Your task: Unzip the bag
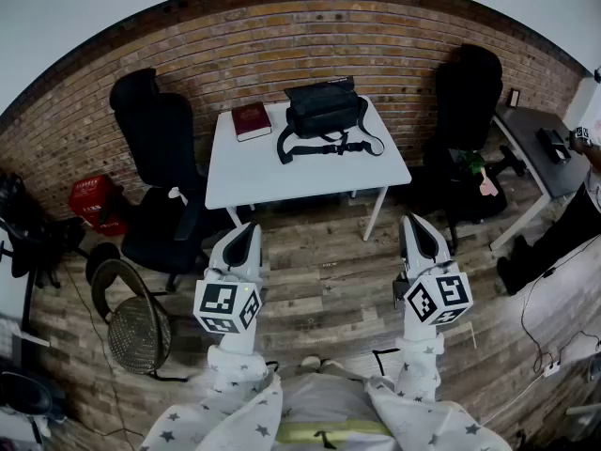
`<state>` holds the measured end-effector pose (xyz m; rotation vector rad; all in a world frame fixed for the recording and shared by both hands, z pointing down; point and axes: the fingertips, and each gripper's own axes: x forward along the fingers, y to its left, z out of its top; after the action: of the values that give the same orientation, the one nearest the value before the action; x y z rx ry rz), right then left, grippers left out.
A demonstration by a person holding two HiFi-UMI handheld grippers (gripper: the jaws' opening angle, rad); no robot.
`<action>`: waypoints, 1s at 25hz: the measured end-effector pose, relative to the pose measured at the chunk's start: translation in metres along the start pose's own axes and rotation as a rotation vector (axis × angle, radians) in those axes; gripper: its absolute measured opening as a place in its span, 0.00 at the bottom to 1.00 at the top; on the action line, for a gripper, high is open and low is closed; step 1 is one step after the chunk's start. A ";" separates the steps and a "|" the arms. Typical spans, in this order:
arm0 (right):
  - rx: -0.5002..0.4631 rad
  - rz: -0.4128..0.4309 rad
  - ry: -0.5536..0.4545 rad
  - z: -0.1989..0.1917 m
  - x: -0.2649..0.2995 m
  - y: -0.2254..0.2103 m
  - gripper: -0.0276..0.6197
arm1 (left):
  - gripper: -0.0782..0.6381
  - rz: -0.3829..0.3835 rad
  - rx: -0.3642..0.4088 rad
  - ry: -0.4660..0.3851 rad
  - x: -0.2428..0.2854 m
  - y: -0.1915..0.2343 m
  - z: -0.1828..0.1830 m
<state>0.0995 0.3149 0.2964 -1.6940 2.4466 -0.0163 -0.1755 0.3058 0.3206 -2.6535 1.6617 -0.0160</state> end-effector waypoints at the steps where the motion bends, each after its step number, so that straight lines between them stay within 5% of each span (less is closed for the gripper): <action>1: 0.000 0.000 -0.001 0.001 -0.001 -0.001 0.05 | 0.11 -0.001 0.001 -0.001 0.000 -0.001 0.001; 25: 0.065 0.059 -0.011 -0.006 -0.012 -0.031 0.06 | 0.11 0.039 -0.006 0.030 0.003 -0.036 -0.012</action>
<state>0.1311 0.3145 0.3069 -1.5905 2.4586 -0.0781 -0.1424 0.3187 0.3336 -2.6373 1.7247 -0.0504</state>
